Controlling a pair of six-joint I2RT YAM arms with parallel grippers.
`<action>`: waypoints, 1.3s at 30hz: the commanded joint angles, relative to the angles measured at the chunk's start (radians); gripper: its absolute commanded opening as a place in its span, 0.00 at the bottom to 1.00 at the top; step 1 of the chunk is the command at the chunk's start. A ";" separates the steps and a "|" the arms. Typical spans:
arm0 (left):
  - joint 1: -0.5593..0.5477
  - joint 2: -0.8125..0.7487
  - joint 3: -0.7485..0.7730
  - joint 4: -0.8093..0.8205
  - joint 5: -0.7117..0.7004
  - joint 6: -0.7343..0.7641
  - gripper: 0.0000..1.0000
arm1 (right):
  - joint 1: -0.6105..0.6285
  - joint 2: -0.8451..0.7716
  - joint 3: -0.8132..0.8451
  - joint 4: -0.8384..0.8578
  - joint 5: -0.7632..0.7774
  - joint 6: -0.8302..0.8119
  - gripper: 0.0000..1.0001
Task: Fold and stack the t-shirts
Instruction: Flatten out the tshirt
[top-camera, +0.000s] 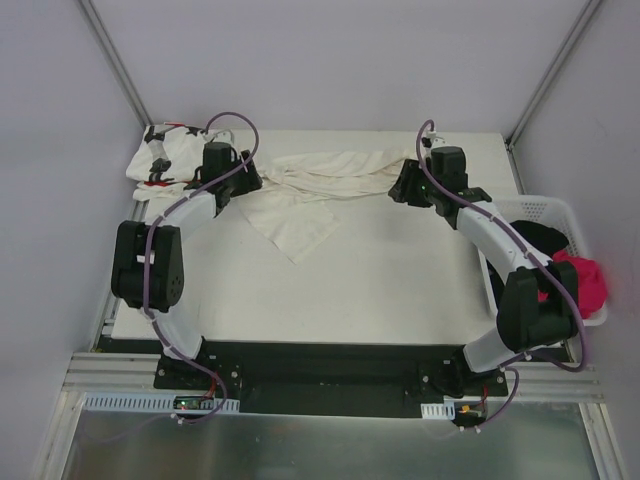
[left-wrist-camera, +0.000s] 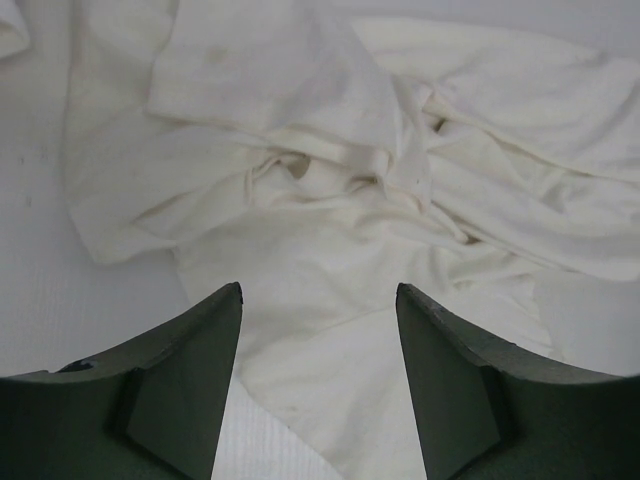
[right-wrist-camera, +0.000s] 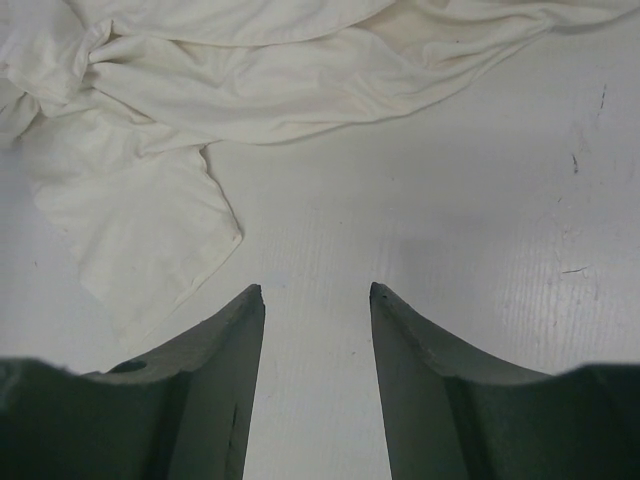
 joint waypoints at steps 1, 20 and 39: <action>0.020 0.080 0.147 0.056 0.034 0.053 0.62 | -0.012 -0.016 0.039 0.032 -0.052 0.026 0.49; 0.060 0.462 0.468 0.083 0.143 0.029 0.60 | -0.027 0.019 0.084 0.029 -0.097 0.023 0.47; 0.070 0.425 0.445 0.085 0.081 0.017 0.00 | -0.047 0.010 0.058 0.037 -0.101 0.027 0.31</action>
